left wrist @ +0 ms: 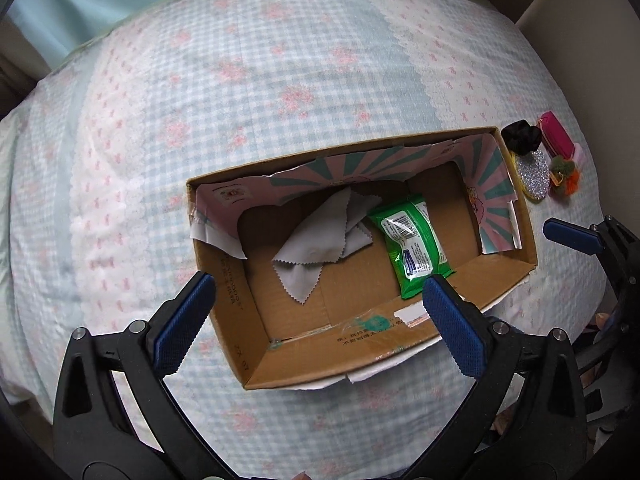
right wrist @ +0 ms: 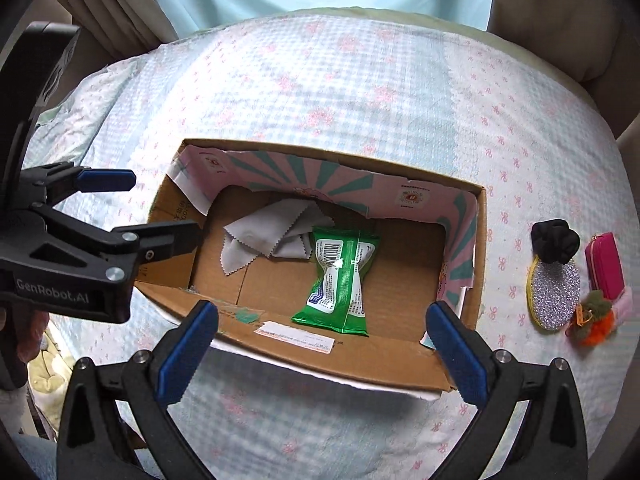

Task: Organize soft objects
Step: 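Open both tools to drop the cloth and wipes pack into the box, then move both tools toward the remaining soft items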

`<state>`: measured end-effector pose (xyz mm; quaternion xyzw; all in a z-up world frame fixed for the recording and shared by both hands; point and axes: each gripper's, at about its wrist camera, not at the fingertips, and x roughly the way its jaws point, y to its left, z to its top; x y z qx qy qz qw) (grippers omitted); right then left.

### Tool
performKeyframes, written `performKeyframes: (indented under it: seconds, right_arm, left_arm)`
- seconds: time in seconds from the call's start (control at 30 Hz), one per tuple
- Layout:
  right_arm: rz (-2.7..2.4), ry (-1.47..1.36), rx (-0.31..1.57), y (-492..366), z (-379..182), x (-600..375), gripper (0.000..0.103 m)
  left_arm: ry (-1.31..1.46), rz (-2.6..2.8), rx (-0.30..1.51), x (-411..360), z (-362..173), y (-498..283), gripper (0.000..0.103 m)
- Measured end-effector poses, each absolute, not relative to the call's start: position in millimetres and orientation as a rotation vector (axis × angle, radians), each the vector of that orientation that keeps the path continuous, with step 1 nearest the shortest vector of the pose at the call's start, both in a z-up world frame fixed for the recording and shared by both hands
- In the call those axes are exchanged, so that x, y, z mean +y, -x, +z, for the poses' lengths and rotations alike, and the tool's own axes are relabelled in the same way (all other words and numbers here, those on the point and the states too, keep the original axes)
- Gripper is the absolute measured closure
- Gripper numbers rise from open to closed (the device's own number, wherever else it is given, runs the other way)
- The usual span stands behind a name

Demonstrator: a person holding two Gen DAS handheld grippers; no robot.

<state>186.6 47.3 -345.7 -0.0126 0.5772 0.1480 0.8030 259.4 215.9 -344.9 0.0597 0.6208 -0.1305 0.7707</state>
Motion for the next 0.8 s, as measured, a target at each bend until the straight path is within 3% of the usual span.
performKeyframes:
  seconds: [0.4,0.6,0.8]
  right_arm:
    - [0.191,-0.02,1.027,-102,-217,25,0.0]
    - [0.081,-0.068,0.948,-64,-178,-5,0.0]
    - [0.017,-0.098,0.877,-37,-155,-52,0.0]
  left_arm:
    - [-0.074,-0.146,1.124,271,-211,-176,0.0]
    - [0.033,-0.13,1.075,276,-180,-148,0.0]
    - [0.027,-0.126,1.016,234,-161,-127,0.0]
